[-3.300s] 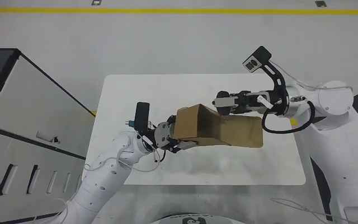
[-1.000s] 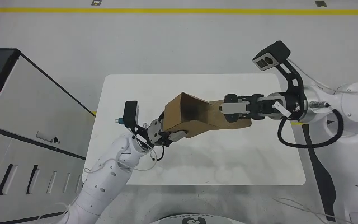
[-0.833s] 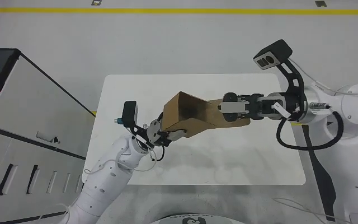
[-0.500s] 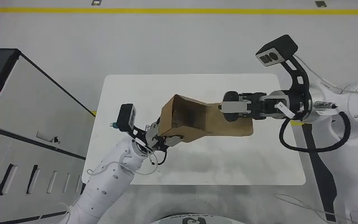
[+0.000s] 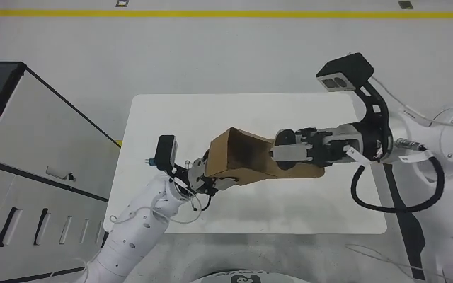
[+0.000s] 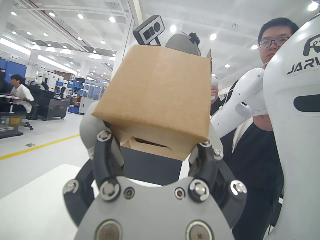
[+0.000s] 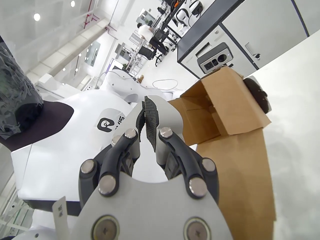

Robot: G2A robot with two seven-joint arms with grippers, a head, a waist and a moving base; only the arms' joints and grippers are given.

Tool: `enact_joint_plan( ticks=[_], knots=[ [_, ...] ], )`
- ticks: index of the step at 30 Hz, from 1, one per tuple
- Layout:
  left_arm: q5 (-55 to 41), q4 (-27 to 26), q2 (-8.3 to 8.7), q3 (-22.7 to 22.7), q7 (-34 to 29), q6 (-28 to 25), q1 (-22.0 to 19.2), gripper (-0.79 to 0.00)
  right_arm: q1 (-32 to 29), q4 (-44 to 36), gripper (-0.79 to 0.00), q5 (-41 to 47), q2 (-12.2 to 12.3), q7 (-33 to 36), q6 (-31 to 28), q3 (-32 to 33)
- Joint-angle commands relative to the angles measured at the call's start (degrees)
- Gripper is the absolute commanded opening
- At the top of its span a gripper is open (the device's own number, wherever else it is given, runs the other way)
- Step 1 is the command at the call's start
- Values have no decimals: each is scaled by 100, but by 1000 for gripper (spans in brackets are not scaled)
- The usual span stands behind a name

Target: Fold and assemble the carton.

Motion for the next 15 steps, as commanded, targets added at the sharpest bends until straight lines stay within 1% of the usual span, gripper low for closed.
enact_joint_plan(
  ticks=[1, 10, 15],
  knots=[
    [28, -7, -8, 5, 51, 2, -6, -785, 99, -21, -785, -57, -4, 73, -13, -75],
    [58, 14, -21, 53, 155, 2, -22, -785, 478, -80, -785, -404, -29, 232, 55, -486],
    [66, 1, -23, 59, 189, 2, -23, -785, 684, -107, -785, -715, -35, 256, 211, -668]
  ],
)
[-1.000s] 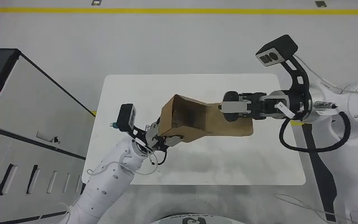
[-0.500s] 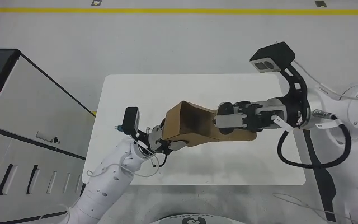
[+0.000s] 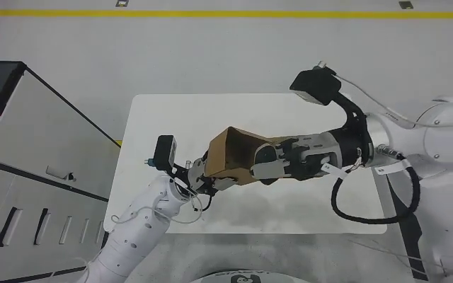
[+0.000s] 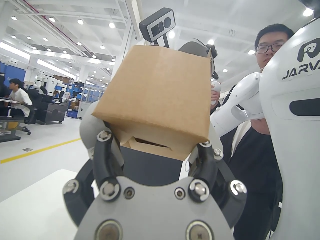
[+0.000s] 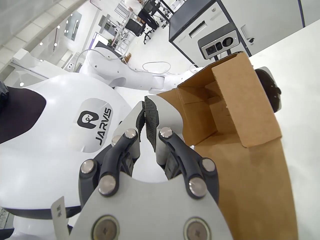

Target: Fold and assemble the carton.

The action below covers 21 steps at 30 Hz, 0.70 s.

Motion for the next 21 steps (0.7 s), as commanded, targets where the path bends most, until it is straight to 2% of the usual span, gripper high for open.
enact_joint_plan(
  ticks=[1, 21],
  knots=[
    [3, -5, -1, 2, 14, 0, 3, -785, 64, -18, -785, -140, 4, -2, 81, -34],
    [103, -110, 7, 41, 65, 0, 44, -785, 302, -279, -785, -994, 62, 34, 531, -225]
  ],
)
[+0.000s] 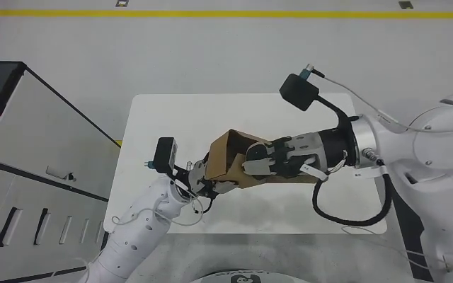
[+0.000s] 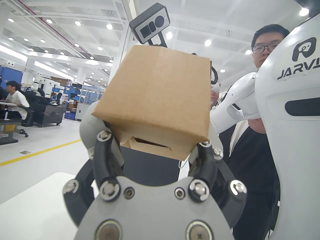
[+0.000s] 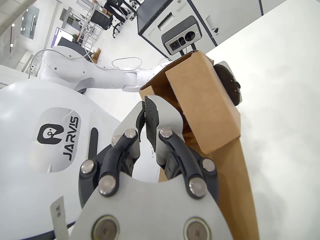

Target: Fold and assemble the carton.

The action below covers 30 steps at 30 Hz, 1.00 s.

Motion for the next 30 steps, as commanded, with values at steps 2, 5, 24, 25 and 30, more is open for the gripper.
enact_joint_plan(
  ticks=[2, 5, 24, 25, 30],
  knots=[
    [17, -15, 2, -4, -12, 0, 5, -785, 50, -16, -785, -60, 4, 23, 12, -37],
    [28, -32, 3, -12, -26, 0, 12, -785, 126, -35, -785, -156, 7, 60, 43, -101],
    [82, -104, -16, -52, -67, 0, 74, -785, 414, -14, -785, -270, 3, 78, 154, -410],
    [74, -106, -18, -50, -63, 0, 72, -785, 417, -13, -785, -270, 4, 77, 155, -413],
    [51, -96, -29, -40, -86, 0, 62, -785, 421, 0, -785, -249, 10, 63, 149, -432]
  ],
)
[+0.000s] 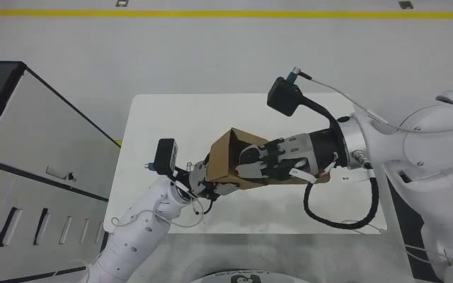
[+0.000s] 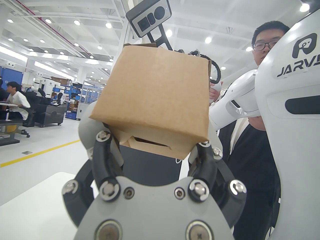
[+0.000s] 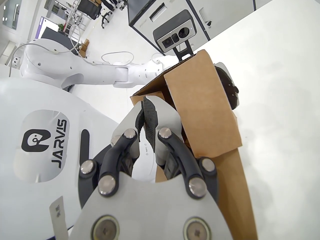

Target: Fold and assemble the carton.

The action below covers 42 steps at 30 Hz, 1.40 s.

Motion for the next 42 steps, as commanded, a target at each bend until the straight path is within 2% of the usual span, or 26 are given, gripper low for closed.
enact_joint_plan(
  ticks=[1, 13, 22, 27, 32, 36, 39, 42],
  knots=[
    [-8, 4, -4, 1, -8, 0, -5, -785, -4, 7, -785, 17, 2, -19, -7, 4],
    [-44, 37, -23, -12, -45, 0, -14, -785, -81, 32, -785, 180, 21, -129, -108, 64],
    [-84, 64, -38, -59, -44, 0, 7, -785, -316, -7, -785, 833, 67, -388, -374, 729],
    [-78, 55, -45, -68, -42, 0, 29, -785, -387, -199, -785, 293, 142, -408, -170, 1090],
    [-52, 17, -45, -94, -62, 0, 61, -785, -491, -335, -785, -241, 197, -457, 134, 1159],
    [-66, -2, -44, -95, -82, 0, 80, -785, -547, -376, -785, -291, 201, -631, 112, 1118],
    [-81, -7, -43, -97, -98, 0, 92, -785, -595, -331, -785, 140, 174, -840, -164, 1130],
    [-88, -15, -43, -105, -109, 0, 101, -785, -595, -331, -785, 140, 174, -840, -164, 1130]
  ],
)
